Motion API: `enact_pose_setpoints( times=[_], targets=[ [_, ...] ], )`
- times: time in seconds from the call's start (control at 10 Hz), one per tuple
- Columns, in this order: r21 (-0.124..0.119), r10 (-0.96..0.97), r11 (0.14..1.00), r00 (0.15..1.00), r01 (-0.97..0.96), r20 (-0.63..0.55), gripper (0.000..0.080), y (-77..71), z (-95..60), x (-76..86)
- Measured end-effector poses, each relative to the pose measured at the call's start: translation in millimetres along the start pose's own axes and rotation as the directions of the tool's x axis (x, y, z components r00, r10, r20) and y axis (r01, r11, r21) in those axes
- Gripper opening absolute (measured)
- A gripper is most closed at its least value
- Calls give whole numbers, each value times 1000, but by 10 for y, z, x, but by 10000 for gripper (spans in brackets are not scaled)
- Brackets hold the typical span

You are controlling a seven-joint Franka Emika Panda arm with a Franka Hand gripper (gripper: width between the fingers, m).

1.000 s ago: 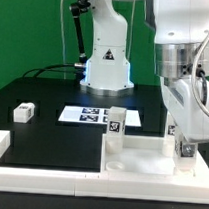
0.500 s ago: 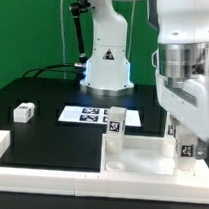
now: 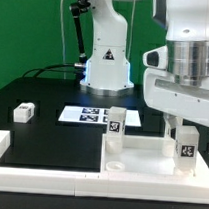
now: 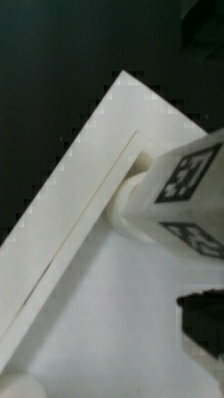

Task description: Assemble square table

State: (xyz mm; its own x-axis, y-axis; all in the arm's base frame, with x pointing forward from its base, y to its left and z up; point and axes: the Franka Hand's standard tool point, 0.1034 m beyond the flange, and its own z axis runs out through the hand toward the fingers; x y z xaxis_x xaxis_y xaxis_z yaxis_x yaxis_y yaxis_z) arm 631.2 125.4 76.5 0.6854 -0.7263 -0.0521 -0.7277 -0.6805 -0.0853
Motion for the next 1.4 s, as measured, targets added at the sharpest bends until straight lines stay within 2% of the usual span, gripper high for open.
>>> enact_pose_setpoints(
  times=[0.1,0.3,0.4,0.6,0.7,0.8,0.9,1.0,1.2,1.4],
  targets=[
    [-20,-199,980,980,199,-13,649,23,1,24],
    [-43,-465,885,885,464,-16,649,37,-8,54],
    [-46,-548,836,836,547,-13,649,36,-13,57],
    [-45,-609,793,793,608,-23,649,26,-24,78],
    [-45,-607,794,794,606,-22,534,27,-19,76],
    [-45,-607,794,794,606,-22,386,27,-19,77],
    [-42,-559,829,829,558,-24,386,25,-17,72],
    [-40,-476,879,879,475,-28,288,28,-18,78],
    [-37,-301,953,953,300,-35,288,39,-9,71],
    [-29,-10,1000,999,9,-47,288,51,-12,67]
  ],
)
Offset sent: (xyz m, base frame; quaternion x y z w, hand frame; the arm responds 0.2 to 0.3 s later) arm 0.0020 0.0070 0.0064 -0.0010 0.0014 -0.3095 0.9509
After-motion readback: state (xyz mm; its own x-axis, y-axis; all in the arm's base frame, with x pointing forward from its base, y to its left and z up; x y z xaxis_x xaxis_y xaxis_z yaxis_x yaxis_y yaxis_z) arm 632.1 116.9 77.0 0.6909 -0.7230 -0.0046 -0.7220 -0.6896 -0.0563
